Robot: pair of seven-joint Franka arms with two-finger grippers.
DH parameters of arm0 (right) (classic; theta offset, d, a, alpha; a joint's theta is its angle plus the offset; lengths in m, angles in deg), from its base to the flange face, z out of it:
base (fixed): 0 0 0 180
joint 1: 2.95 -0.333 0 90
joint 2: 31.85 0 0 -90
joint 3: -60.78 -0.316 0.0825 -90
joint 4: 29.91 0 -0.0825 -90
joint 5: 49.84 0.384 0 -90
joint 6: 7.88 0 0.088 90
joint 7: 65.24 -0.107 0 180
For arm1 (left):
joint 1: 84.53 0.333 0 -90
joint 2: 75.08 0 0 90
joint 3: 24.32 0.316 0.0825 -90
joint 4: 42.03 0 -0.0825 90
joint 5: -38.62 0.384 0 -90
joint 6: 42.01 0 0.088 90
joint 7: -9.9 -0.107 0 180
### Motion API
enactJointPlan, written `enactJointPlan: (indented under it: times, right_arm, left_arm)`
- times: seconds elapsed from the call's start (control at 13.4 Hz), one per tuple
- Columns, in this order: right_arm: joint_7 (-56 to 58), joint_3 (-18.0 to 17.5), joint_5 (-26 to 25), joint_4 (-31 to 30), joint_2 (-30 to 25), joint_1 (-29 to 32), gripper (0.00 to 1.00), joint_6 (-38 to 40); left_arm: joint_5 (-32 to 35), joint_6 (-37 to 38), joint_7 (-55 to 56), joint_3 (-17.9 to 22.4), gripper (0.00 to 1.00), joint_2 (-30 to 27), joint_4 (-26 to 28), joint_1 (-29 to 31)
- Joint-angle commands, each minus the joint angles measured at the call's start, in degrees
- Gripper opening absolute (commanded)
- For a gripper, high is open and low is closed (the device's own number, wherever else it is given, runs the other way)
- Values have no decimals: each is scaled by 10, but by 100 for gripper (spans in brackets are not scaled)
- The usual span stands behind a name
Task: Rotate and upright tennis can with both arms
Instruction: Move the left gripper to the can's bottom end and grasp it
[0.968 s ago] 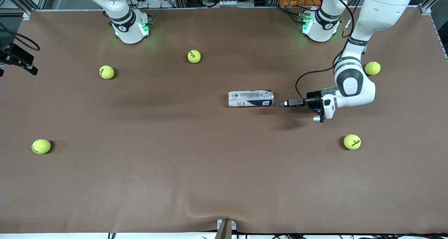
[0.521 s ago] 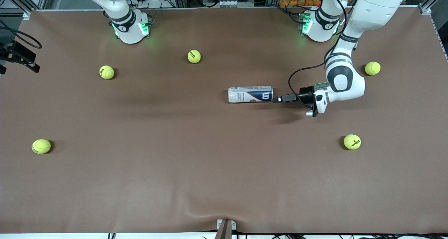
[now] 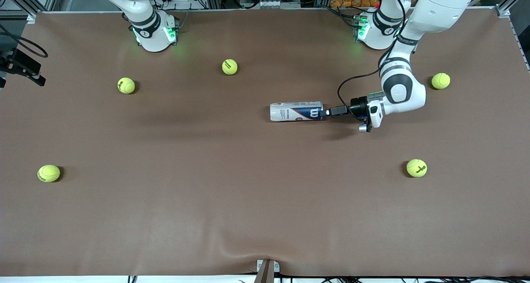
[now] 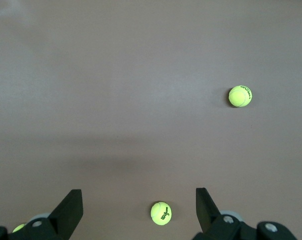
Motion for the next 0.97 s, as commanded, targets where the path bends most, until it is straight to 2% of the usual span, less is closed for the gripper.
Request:
enactJointPlan:
  times: [0.0,0.22,0.3,0.37,0.52,0.6,0.82,0.89]
  right_arm:
    - [6,-13,-8,-11,-13,18,100,-5]
    - [6,-11,-7,-14,-12,19,100,-4]
    - [6,-11,-5,-14,-12,20,100,-1]
    - [6,-11,-7,-16,-12,18,100,1]
    - [7,-11,-9,-38,-12,20,100,-35]
    - [7,-11,-9,-38,-9,23,100,-44]
    - [7,-14,0,-37,-1,27,100,-44]
    - [7,-28,0,-36,-1,34,100,-44]
  left_arm:
    - [-33,-11,-13,-15,100,-12,18,0]
    - [-40,-12,-13,-20,100,-9,17,0]
    - [-40,-11,-13,-20,92,-5,14,-1]
    - [-40,-11,-13,-21,51,-4,9,-1]
    - [-40,-11,-13,-22,9,10,-6,-2]
    - [-40,-11,-13,-21,0,16,-12,-3]
    - [-33,-11,-10,-21,0,11,-19,-3]
    - [-33,-11,-3,-22,0,8,-22,-3]
